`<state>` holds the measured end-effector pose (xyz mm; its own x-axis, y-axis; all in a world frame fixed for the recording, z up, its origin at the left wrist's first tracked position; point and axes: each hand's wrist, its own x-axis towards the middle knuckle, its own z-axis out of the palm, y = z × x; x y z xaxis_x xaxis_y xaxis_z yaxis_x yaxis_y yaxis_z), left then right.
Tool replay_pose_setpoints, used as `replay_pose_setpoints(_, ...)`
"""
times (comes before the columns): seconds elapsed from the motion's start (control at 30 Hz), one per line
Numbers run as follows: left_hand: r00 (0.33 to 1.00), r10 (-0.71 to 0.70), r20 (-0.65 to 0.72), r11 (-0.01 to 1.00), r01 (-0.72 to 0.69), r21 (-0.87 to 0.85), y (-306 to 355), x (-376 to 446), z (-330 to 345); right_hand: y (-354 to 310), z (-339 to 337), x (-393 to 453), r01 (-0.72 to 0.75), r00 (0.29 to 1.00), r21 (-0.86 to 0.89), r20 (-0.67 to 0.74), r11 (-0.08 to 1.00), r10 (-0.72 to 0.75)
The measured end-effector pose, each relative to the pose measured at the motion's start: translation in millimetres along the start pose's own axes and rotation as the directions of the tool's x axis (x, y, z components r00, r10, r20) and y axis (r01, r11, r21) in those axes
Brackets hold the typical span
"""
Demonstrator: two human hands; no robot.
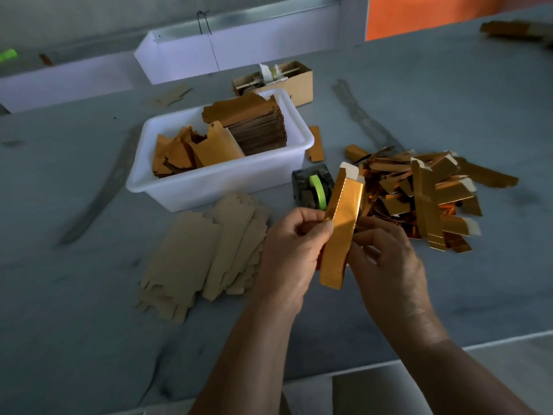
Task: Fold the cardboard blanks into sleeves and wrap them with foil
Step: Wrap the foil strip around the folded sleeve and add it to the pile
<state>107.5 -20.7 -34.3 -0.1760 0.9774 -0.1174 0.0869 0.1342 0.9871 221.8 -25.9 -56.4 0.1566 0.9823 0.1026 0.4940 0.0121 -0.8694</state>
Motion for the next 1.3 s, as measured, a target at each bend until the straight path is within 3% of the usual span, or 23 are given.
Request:
replay_pose_setpoints(0.13,0.996,0.087,-0.008,0.985,-0.085,0.152,-3,0,2,1,1,0,-0.016,1.000,0.015,0.013,1.000,0.016)
replay_pose_setpoints(0.3,0.994,0.111,0.003,0.961,-0.108,0.256,0,5,5,-4,-3,7,0.183,0.983,-0.197,0.034,0.963,-0.180)
replay_pose_setpoints(0.43,0.991,0.136,-0.001,0.939,-0.129,0.319,1,1,5,-7,-10,6,0.225,0.974,-0.265,0.079,0.938,-0.211)
replay_pose_setpoints(0.53,0.998,0.055,-0.021,0.990,-0.052,0.130,5,-3,3,-8,-27,5,0.239,0.971,-0.216,0.043,0.947,-0.236)
replay_pose_setpoints(0.6,1.000,-0.004,-0.001,1.000,0.004,-0.020,10,-7,1,-11,-38,7,0.219,0.976,-0.092,0.047,0.971,-0.215)
replay_pose_setpoints(0.67,1.000,-0.014,-0.005,0.996,0.013,-0.088,13,-9,1,-19,-46,9,0.118,0.977,0.153,0.158,0.981,-0.142)
replay_pose_setpoints(0.73,0.999,-0.003,-0.037,0.997,0.000,-0.076,14,-11,2,-26,-49,10,0.062,0.955,0.268,0.265,0.961,-0.135)
replay_pose_setpoints(1.0,0.999,-0.042,0.032,0.996,0.044,-0.072,21,-18,-3,-28,-46,16,0.143,0.910,0.174,0.363,0.974,-0.198)
replay_pose_setpoints(1.3,0.996,0.002,0.086,1.000,0.001,-0.029,23,-21,-6,-34,-44,18,0.104,0.950,0.119,0.280,0.987,-0.134)
